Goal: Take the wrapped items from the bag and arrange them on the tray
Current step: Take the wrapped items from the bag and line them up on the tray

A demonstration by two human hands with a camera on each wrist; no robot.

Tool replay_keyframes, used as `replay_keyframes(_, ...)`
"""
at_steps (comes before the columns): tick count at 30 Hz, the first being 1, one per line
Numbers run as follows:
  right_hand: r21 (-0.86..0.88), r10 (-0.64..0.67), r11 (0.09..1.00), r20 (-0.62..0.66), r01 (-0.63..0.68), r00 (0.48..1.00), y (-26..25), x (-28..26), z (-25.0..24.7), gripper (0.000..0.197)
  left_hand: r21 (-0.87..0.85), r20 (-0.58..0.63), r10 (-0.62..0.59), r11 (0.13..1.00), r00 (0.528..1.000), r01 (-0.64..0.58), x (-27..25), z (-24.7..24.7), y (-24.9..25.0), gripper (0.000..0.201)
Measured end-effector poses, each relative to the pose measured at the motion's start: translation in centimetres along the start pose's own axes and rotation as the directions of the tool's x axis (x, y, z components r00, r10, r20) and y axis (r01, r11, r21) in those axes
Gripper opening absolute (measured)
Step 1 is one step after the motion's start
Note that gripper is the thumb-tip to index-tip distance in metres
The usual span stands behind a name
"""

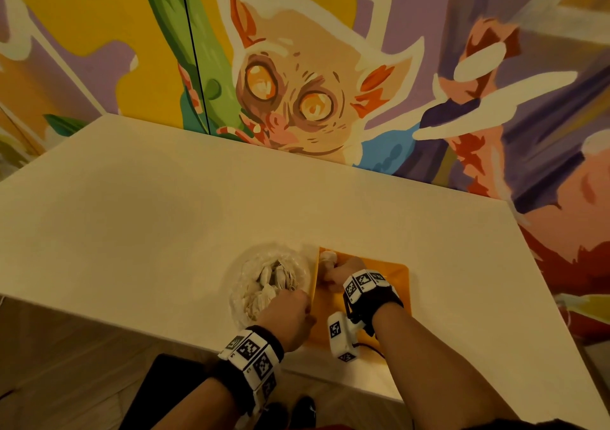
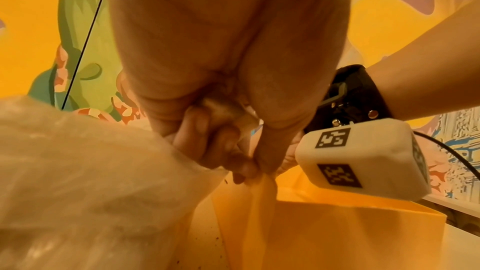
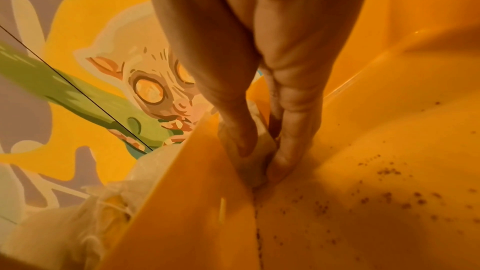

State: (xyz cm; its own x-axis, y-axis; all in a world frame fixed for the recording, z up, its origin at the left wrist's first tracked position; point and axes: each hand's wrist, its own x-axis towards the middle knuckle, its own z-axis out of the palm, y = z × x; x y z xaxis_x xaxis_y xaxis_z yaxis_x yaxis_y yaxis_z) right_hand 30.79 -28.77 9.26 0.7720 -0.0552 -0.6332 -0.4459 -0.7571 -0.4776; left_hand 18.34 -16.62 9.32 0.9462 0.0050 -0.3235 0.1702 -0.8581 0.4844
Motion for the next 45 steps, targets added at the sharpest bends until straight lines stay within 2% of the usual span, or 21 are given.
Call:
replay_keyframes(3,0.041,-0.019,0.999,0.027,0.018,0.999,0.2,0.1,-0.1,0.024,-0.058,-0.034,0.005,0.998,0.999,-0.007,-0.3,-0.1,0.1,0.015)
replay_keyframes(6,0.106,-0.039,0.994,0.03,0.036,0.999,0.6,0.2,-0.2,0.031,-0.181,-0.13,0.003,0.983,0.991,-0.027,-0.8,-0.7,0.4,0.016)
replay_keyframes(10,0.017,-0.068,0.998,0.009,0.068,0.998,1.0,-0.2,-0.6,0.035,-0.451,-0.262,-0.079,0.891,0.962,-0.05,-1.3,-2.2,1.2,0.02)
replay_keyframes(12,0.055,-0.107,0.993,-0.049,0.109,0.993,0.9,-0.4,-0.6,0.035,-0.685,-0.222,-0.176,0.728,0.959,-0.025,-1.2,-2.9,1.4,0.022)
replay_keyframes(14,0.096,-0.188,0.976,-0.081,0.196,0.979,0.4,-1.3,-0.8,0.026,-0.865,-0.185,-0.258,0.5,0.948,-0.033,-0.8,-3.5,1.4,0.016)
replay_keyframes(15,0.14,-0.239,0.959,-0.069,0.247,0.969,0.0,-1.8,-0.8,0.023,-0.912,-0.167,-0.293,0.408,0.941,-0.035,-0.6,-3.9,1.4,0.014)
replay_keyframes(18,0.336,-0.396,0.868,0.02,0.367,0.918,-1.2,-4.4,-0.8,0.022,-0.985,-0.109,-0.336,0.165,0.936,-0.056,-0.1,-4.9,1.2,0.03)
replay_keyframes(20,0.414,-0.463,0.823,0.093,0.389,0.881,-1.8,-6.1,-0.6,0.025,-0.997,-0.07,-0.337,0.044,0.939,-0.058,-0.1,-5.4,1.3,0.037)
replay_keyframes(23,0.455,-0.504,0.804,0.178,0.384,0.845,-2.2,-8.0,-0.2,0.031,-0.995,-0.064,-0.311,-0.055,0.948,-0.085,-0.2,-5.6,1.2,0.042)
replay_keyframes(25,0.463,-0.508,0.8,0.185,0.382,0.841,-2.3,-8.5,0.2,0.039,-0.993,-0.076,-0.304,-0.058,0.95,-0.099,-0.2,-5.7,1.2,0.04)
replay_keyframes(27,0.474,-0.505,0.796,0.176,0.376,0.845,-2.2,-8.4,0.9,0.037,-0.994,-0.087,-0.304,-0.03,0.949,-0.101,-0.3,-5.6,1.3,0.039)
replay_keyframes(30,0.501,-0.517,0.77,0.129,0.394,0.847,-2.1,-8.2,1.7,0.023,-0.995,-0.091,-0.295,-0.003,0.951,-0.097,-0.4,-5.4,1.2,0.044)
replay_keyframes(32,0.54,-0.537,0.735,0.094,0.41,0.838,-2.0,-8.1,1.8,0.011,-0.996,-0.093,-0.287,0.011,0.953,-0.094,-0.4,-5.4,1.1,0.038)
replay_keyframes(34,0.571,-0.549,0.708,0.073,0.416,0.833,-1.8,-8.1,1.7,0.005,-0.992,-0.123,-0.282,0.058,0.951,-0.111,-0.6,-5.7,0.9,0.032)
replay_keyframes(39,0.665,-0.549,0.644,0.058,0.378,0.834,-1.6,-7.7,1.3,0.004,-0.971,-0.189,-0.331,0.201,0.924,-0.126,-0.5,-5.4,-0.1,0.039)
replay_keyframes(42,0.723,-0.552,0.607,0.083,0.331,0.83,-1.3,-7.3,1.0,0.009,-0.972,-0.183,-0.33,0.204,0.926,-0.119,-0.7,-5.4,-0.9,0.022)
replay_keyframes(45,0.73,-0.563,0.606,0.113,0.316,0.818,-1.0,-7.3,1.0,0.01,-0.941,-0.235,-0.264,0.303,0.935,-0.151,-1.2,-5.6,-1.1,0.015)
